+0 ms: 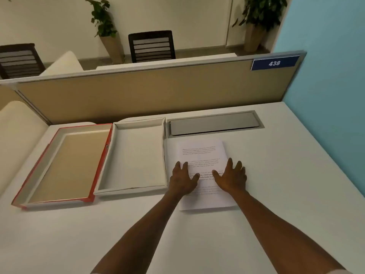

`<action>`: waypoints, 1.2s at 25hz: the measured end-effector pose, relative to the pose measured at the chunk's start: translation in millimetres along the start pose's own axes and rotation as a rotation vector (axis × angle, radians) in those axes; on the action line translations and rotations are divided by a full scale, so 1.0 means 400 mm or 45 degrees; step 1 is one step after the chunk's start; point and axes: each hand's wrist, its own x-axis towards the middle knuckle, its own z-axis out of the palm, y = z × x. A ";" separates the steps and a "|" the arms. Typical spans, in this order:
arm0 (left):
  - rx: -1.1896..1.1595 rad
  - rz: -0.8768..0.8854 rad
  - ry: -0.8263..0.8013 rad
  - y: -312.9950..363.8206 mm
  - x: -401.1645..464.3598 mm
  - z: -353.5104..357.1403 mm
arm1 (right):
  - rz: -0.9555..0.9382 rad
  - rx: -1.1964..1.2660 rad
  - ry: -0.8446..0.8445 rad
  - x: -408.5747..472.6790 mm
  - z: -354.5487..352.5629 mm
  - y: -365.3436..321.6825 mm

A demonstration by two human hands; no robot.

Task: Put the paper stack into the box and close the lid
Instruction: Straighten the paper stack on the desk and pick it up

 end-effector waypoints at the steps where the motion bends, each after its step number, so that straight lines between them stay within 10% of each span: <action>1: -0.013 -0.020 0.010 -0.001 0.004 0.011 | 0.011 0.011 -0.023 0.001 0.013 0.006; 13: -0.765 -0.582 0.342 0.062 0.075 0.058 | -0.026 0.051 0.079 0.046 0.030 -0.016; 30: -0.523 -0.645 0.275 0.044 0.158 -0.011 | -0.012 0.039 0.026 0.047 0.009 -0.025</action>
